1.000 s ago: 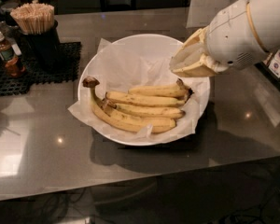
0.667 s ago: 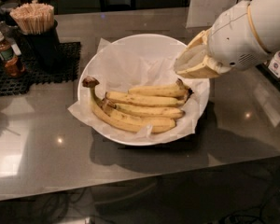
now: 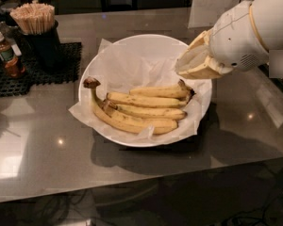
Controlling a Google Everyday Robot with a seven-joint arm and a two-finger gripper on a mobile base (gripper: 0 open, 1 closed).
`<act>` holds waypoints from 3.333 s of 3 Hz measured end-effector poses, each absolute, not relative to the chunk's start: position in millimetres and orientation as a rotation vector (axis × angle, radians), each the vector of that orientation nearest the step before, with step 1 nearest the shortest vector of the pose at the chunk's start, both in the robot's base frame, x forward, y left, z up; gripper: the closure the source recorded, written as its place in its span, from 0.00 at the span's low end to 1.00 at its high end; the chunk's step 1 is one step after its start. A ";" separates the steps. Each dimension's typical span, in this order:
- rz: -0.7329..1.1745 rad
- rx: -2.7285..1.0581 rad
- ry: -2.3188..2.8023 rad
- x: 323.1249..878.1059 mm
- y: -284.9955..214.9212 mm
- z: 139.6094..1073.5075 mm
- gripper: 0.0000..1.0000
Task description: Pick banana from white bowl
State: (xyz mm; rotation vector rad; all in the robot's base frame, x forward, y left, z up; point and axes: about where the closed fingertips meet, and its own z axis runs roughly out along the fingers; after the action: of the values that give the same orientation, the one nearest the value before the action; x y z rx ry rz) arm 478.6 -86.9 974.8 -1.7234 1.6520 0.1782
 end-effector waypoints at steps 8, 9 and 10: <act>0.360 -1.701 1.638 480.3 -69.4 951.0 0.31; 0.420 -1.695 1.638 479.2 -64.8 940.1 0.32; 0.478 -1.677 1.625 477.5 -60.1 930.1 0.34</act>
Offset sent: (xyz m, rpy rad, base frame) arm 0.0000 0.0000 0.0000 0.0000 0.0000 0.0000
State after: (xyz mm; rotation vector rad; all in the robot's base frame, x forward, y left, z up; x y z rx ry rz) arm 477.5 -60.1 930.1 -1.6766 1.6250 0.4785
